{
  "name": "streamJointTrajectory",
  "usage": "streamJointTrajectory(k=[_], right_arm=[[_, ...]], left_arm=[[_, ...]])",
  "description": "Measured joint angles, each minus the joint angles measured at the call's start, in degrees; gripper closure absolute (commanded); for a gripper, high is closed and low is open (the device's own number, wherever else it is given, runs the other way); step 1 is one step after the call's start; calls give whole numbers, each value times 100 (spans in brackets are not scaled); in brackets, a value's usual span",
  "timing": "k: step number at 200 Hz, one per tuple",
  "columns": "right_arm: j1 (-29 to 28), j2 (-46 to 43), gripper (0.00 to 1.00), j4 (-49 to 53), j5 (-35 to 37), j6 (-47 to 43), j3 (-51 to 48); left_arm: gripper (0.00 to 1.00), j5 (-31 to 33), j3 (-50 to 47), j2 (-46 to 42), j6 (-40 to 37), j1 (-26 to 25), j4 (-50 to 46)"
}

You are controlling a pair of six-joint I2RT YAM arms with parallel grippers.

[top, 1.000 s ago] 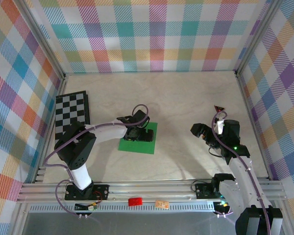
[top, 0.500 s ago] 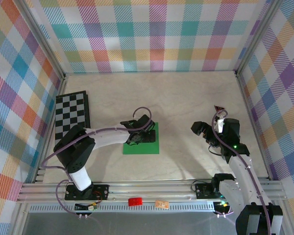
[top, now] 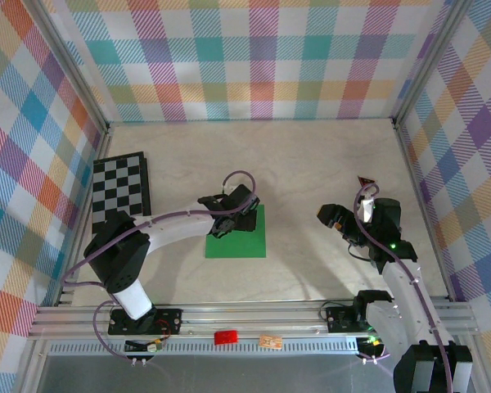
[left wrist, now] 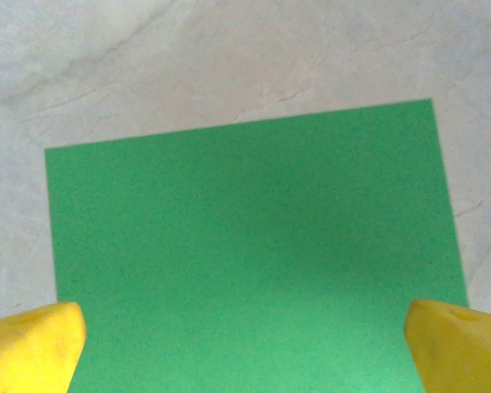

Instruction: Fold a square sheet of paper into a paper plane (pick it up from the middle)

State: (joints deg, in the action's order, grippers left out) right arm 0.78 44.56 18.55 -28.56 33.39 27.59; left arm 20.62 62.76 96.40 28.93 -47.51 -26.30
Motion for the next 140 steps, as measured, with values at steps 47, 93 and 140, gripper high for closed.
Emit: streamJointTrajectory(k=[47, 93, 140], right_arm=[[0, 66, 1, 243, -22, -22, 118], [0, 190, 1, 494, -151, -111, 291], [0, 190, 1, 619, -243, -105, 291]], left_arm=[[0, -149, 874, 612, -52, 0, -678], [0, -472, 1613, 1314, 42, 9, -1408], [1, -660, 1541, 1440, 629, 160, -1665]])
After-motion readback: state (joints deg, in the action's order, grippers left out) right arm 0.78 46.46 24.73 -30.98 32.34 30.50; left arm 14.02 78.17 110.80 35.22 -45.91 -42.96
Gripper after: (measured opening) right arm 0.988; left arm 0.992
